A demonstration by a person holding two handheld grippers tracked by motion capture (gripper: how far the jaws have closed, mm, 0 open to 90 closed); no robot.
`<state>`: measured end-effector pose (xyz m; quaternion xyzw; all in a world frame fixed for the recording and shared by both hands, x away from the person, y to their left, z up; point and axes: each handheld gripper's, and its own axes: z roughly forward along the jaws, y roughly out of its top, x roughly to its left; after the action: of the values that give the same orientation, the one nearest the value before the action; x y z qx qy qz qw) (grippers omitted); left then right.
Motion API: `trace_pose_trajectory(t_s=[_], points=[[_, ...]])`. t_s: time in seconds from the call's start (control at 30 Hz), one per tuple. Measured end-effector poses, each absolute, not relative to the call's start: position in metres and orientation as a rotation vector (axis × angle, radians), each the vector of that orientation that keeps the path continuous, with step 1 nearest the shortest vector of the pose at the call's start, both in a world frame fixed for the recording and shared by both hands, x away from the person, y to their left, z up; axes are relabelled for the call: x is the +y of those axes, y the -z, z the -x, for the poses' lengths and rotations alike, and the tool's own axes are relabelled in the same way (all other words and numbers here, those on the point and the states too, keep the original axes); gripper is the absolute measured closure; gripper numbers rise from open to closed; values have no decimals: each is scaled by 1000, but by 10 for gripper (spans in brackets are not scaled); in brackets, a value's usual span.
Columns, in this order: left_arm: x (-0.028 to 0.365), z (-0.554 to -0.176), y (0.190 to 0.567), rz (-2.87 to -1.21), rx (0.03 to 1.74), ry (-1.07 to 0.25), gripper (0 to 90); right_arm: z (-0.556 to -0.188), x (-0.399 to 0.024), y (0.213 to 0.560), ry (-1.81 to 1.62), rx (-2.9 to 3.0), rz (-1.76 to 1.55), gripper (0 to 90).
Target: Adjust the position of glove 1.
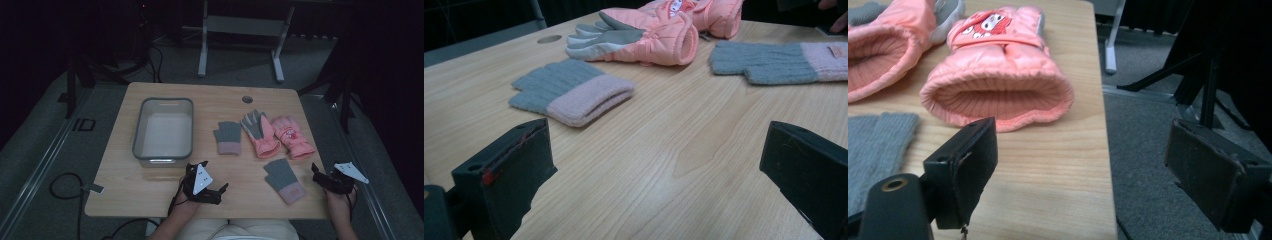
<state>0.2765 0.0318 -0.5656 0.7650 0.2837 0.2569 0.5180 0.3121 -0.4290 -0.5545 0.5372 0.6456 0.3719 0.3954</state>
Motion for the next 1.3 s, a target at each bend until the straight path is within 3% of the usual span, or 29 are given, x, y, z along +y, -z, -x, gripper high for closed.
trace_pose_trajectory(t_s=[1.3], points=[[33,-277,566,-1817,692,-600,1,-320,-428,554,-898,1741,-1408,134]])
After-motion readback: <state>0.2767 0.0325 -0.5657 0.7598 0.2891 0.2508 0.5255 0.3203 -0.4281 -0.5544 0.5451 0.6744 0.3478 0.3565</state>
